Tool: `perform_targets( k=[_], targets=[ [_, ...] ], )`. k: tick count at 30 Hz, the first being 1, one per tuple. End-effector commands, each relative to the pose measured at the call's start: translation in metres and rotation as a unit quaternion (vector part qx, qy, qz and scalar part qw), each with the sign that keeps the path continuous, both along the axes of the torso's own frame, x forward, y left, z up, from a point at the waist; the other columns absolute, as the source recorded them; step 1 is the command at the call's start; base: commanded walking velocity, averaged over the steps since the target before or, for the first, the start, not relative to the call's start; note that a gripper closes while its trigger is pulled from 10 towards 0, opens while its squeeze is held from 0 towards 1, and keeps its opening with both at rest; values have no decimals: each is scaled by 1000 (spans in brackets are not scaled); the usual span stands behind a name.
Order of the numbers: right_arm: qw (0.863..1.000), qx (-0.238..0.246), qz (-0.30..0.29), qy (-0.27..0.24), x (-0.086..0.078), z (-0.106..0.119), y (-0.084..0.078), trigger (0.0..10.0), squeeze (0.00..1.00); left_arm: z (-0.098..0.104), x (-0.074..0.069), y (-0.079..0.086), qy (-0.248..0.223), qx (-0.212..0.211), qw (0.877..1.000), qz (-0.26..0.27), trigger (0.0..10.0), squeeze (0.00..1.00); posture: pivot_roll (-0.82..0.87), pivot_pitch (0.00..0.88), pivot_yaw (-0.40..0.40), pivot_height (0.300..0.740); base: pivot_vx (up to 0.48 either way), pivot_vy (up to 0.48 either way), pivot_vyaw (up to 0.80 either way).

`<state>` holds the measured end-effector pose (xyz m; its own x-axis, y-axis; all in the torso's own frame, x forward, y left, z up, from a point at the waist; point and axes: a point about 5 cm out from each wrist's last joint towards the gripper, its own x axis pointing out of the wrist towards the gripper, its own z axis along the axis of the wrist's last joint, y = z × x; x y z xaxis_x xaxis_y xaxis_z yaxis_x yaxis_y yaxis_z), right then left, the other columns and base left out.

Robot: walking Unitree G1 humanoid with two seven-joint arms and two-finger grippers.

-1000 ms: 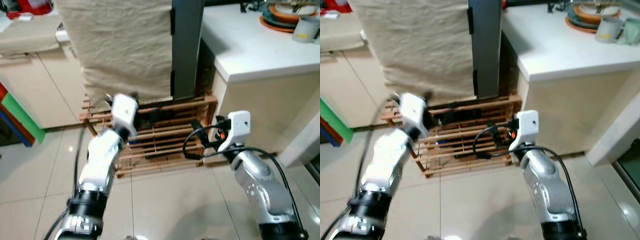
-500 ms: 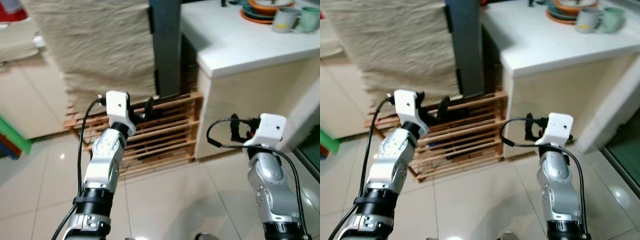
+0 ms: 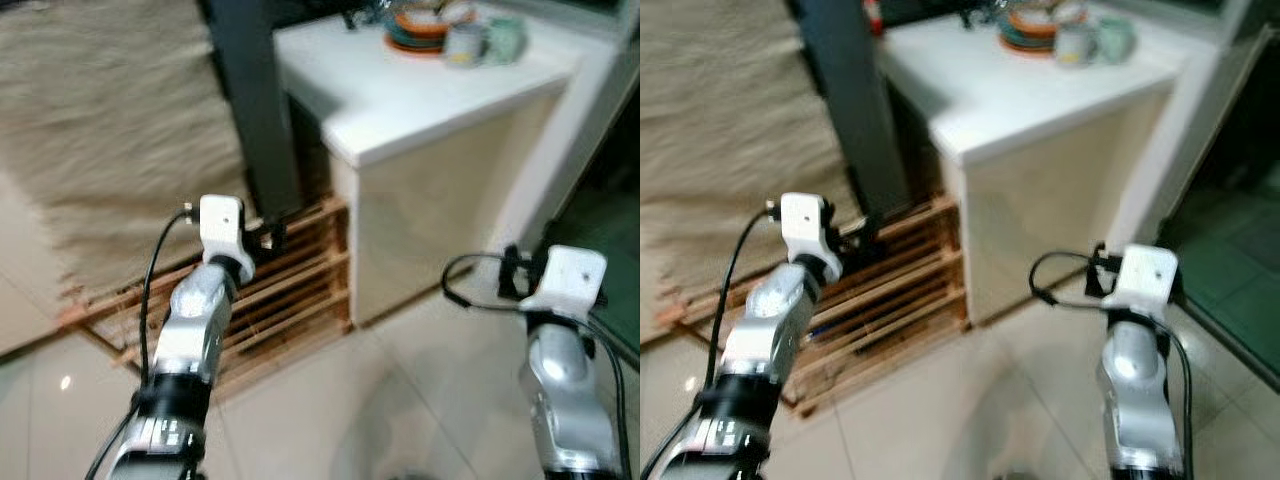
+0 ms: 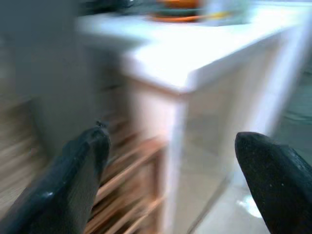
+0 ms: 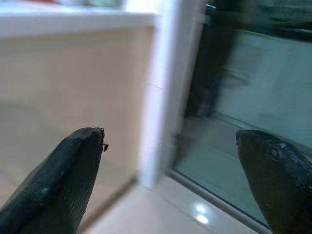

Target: Restocking fridge

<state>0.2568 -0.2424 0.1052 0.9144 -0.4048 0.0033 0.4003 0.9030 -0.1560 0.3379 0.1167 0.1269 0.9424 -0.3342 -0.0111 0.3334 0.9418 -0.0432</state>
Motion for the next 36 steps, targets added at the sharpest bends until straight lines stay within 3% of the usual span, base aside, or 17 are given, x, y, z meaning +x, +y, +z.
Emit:
perform_targets(
  k=[1, 9, 11, 13, 14, 18, 25, 28, 32, 36],
  targets=[
    [1000, 6, 19, -12, 0, 3, 9, 10000, 0, -7, -2, 10, 7, 19, 1000, -3, 10000, 0, -163, 0, 105, 736, 0, 0, -769],
    [1000, 1, 27, -1, -13, -3, 6, 10000, 0, -12, -11, 7, 3, 0, 1000, -30, 10000, 0, -176, 0, 101, 736, 0, 0, -769],
    [1000, -1, 27, -1, -14, -3, 6, 10000, 0, -18, -12, 4, 27, -44, 998, -47, 10000, 0, -189, 0, 113, 736, 0, 0, -769],
    [1000, -1, 28, -2, -12, -2, 7, 10000, 0, -19, -11, 0, 29, -45, 998, -43, 10000, 0, -191, 0, 115, 736, 0, 0, -769],
    [1000, -3, 30, -7, -9, 0, 8, 10000, 0, -18, -9, -9, 28, -52, 997, -47, 10000, 0, -199, 0, 121, 736, 0, 0, -775],
    [999, -4, 34, -11, -8, 2, 10, 10000, 0, -15, -8, -15, 17, -45, 998, -49, 10000, 0, -207, 0, 124, 736, 0, 0, -772],
    [999, -9, 44, -4, -13, 1, 10, 10000, 0, -30, -9, 7, 59, -70, 996, 2, 10000, 0, -216, 0, 118, 736, 0, 0, -775],
    [998, -3, 58, 22, -20, -7, 10, 10000, 0, -49, -26, 25, 80, -44, 996, 16, 10000, 0, -213, 0, 88, 736, 0, 0, -775],
    [997, -3, 77, 28, -18, -9, 12, 10000, 0, -48, -33, 24, 75, -35, 997, 5, 10000, 0, -197, 0, 69, 736, 0, 0, -775],
    [994, 4, 103, 28, -12, -9, 20, 10000, 0, -38, -27, 20, 49, -30, 998, 12, 10000, 0, -188, 0, 68, 736, 120, 0, -387]
  ],
)
